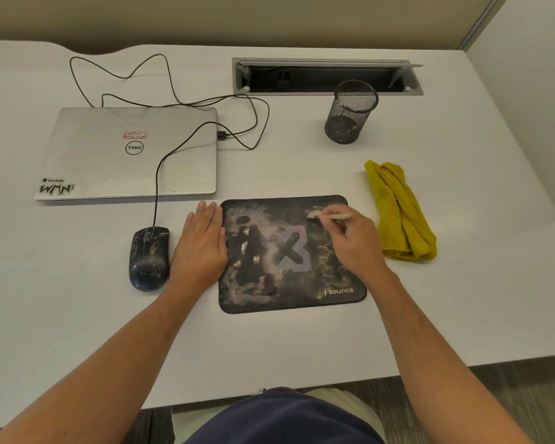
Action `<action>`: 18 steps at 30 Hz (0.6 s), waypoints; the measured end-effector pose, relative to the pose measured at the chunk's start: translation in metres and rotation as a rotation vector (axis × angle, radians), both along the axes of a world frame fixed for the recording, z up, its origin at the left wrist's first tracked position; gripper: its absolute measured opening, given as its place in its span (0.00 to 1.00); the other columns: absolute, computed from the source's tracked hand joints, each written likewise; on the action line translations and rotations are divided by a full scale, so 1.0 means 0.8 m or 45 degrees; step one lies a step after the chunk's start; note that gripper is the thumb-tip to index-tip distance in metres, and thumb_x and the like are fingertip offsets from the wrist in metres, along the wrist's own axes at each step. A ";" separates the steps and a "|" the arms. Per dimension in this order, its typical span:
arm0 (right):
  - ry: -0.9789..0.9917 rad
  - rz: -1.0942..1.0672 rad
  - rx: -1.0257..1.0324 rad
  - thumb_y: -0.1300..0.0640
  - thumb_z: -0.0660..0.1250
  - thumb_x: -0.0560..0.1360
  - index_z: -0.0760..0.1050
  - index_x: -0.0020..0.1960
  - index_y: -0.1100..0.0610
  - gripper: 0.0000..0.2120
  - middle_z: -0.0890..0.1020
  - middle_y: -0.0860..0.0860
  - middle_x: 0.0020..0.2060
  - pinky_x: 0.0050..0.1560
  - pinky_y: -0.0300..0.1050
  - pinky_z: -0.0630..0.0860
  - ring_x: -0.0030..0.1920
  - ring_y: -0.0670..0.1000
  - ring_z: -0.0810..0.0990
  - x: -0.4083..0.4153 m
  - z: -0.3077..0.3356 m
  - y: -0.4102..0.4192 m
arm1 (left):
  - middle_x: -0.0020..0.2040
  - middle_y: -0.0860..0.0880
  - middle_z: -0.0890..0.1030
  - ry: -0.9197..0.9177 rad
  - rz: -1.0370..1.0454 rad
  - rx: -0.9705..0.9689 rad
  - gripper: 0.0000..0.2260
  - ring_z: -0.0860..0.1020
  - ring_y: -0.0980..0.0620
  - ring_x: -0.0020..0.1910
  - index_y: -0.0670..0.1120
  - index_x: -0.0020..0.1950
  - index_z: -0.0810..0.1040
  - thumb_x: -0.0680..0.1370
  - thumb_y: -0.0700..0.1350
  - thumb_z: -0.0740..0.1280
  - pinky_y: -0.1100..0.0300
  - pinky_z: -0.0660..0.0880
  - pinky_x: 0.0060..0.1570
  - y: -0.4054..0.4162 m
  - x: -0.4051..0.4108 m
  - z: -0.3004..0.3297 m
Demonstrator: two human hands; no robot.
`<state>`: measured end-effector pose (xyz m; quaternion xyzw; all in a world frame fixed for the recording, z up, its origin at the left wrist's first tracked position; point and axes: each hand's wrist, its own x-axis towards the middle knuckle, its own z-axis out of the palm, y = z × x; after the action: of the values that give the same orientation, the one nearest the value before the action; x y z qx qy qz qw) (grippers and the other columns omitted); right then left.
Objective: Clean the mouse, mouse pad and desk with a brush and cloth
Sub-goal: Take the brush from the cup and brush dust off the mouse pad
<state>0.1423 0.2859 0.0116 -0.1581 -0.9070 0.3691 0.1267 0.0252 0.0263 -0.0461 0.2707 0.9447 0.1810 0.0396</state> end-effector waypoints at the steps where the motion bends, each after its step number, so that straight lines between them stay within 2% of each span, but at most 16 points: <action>1: 0.013 0.020 0.005 0.51 0.62 0.80 0.78 0.48 0.47 0.06 0.78 0.38 0.42 0.39 0.27 0.67 0.42 0.36 0.76 0.009 0.000 -0.003 | 0.78 0.43 0.58 0.001 0.002 0.003 0.25 0.51 0.48 0.78 0.41 0.77 0.57 0.82 0.50 0.47 0.54 0.44 0.76 -0.001 0.000 0.000; 5: 0.037 0.051 -0.008 0.51 0.63 0.79 0.77 0.47 0.43 0.05 0.76 0.34 0.39 0.36 0.26 0.66 0.40 0.38 0.76 0.064 0.001 -0.012 | 0.77 0.42 0.59 0.014 -0.002 0.013 0.25 0.52 0.46 0.78 0.40 0.77 0.58 0.82 0.49 0.47 0.52 0.45 0.76 0.001 0.000 0.001; 10: 0.020 0.052 -0.046 0.48 0.62 0.77 0.78 0.49 0.47 0.07 0.79 0.40 0.43 0.40 0.29 0.72 0.46 0.42 0.78 0.120 -0.009 -0.013 | 0.77 0.42 0.59 0.002 0.003 0.020 0.26 0.52 0.47 0.78 0.40 0.77 0.58 0.82 0.50 0.47 0.53 0.45 0.76 0.002 0.001 0.001; 14: 0.119 -0.017 -0.146 0.52 0.65 0.78 0.79 0.47 0.48 0.05 0.81 0.38 0.43 0.36 0.31 0.71 0.42 0.44 0.79 0.090 0.001 -0.005 | 0.78 0.43 0.58 -0.011 0.009 0.012 0.26 0.51 0.48 0.78 0.41 0.77 0.57 0.82 0.50 0.46 0.55 0.43 0.76 0.002 0.001 0.001; 18: 0.182 -0.113 -0.035 0.49 0.64 0.78 0.79 0.48 0.47 0.05 0.79 0.36 0.43 0.35 0.29 0.69 0.41 0.40 0.77 0.025 0.011 0.015 | 0.78 0.44 0.57 -0.026 0.005 0.009 0.26 0.50 0.49 0.78 0.41 0.78 0.56 0.82 0.51 0.45 0.55 0.43 0.76 0.001 0.001 0.002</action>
<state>0.1624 0.2982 0.0206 -0.1731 -0.8827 0.3858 0.2051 0.0260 0.0273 -0.0443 0.2673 0.9440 0.1873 0.0480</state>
